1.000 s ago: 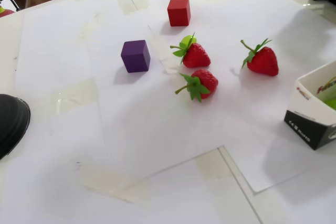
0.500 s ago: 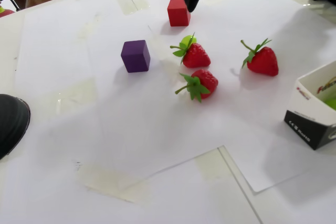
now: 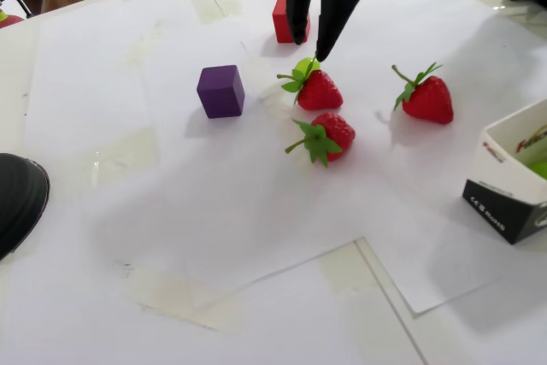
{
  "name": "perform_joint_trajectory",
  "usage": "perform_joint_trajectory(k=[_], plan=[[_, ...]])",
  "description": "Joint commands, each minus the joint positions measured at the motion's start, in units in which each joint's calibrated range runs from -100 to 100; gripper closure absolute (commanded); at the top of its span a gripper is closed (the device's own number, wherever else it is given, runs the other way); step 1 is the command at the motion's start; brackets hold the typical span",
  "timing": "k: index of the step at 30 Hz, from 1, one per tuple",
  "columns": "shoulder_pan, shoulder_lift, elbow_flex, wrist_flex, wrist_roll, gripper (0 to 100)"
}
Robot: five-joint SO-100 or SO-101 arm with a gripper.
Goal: Pick up the grapes and place them in the box.
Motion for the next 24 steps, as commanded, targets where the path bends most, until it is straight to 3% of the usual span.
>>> perform_joint_trajectory(k=[1, 14, 24], plan=[[0.5, 0.7, 0.1, -2.3, -0.5, 81], [2.1, 5.9, 1.0, -7.3, -0.2, 82], [2.2, 6.9, 1.0, -6.9, -0.8, 89]])
